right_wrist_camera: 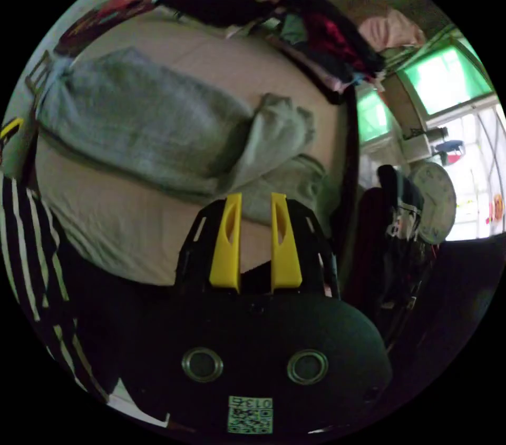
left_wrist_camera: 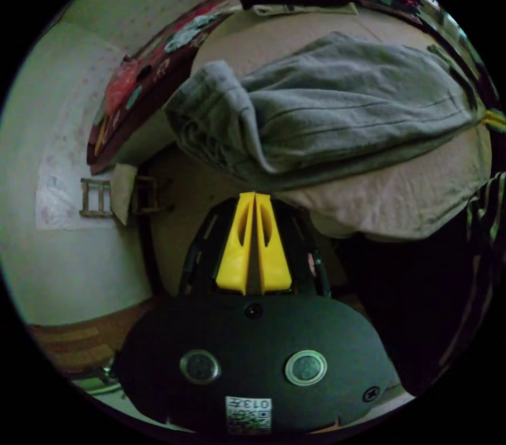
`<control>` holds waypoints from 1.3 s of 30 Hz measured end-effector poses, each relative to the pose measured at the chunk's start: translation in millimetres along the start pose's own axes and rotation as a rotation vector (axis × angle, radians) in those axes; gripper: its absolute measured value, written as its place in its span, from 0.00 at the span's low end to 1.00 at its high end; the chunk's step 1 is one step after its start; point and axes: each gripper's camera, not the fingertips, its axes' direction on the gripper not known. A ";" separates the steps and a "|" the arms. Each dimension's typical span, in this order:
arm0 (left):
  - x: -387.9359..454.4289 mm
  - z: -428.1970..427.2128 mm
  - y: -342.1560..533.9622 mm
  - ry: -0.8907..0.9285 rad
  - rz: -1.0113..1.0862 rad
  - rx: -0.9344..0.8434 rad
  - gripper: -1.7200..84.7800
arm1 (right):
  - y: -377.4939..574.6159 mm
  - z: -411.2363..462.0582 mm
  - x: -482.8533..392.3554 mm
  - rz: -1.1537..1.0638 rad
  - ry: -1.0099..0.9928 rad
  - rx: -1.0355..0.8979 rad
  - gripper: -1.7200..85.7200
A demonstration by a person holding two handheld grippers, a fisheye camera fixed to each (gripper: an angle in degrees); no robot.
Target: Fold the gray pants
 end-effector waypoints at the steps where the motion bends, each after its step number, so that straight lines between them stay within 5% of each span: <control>1: 1.4 -7.7 0.9 -0.037 0.033 0.048 0.08 | -3.7 -3.8 9.8 0.037 0.011 0.042 0.13; 6: 17.3 9.8 -28.7 0.014 0.078 0.096 0.15 | -42.5 33.2 15.6 0.015 -0.052 0.032 0.15; 11: 3.4 63.4 -38.6 0.031 0.014 -0.068 0.15 | -45.5 76.2 32.3 0.081 -0.109 -0.106 0.08; 17: -44.1 65.5 -9.0 0.175 -0.150 -0.028 0.07 | 18.3 57.4 101.7 0.409 -0.187 -0.095 0.05; 22: -86.0 75.6 36.5 0.308 -0.377 0.004 0.03 | 110.8 75.9 138.9 0.913 -0.562 -0.031 0.07; 25: -104.8 84.8 54.8 0.230 -0.411 -0.088 0.03 | 155.2 77.1 140.0 1.156 -0.633 0.012 0.07; 29: -126.7 72.1 59.6 0.166 -0.398 -0.017 0.11 | 145.2 47.1 127.6 0.962 -0.388 -0.062 0.10; 34: -109.5 57.6 21.4 0.094 -0.178 0.090 0.16 | 23.0 6.9 43.8 0.283 -0.043 0.027 0.14; 39: -112.9 92.6 -5.7 0.003 -0.128 -0.019 0.13 | -49.9 38.6 -1.2 0.138 0.047 -0.090 0.07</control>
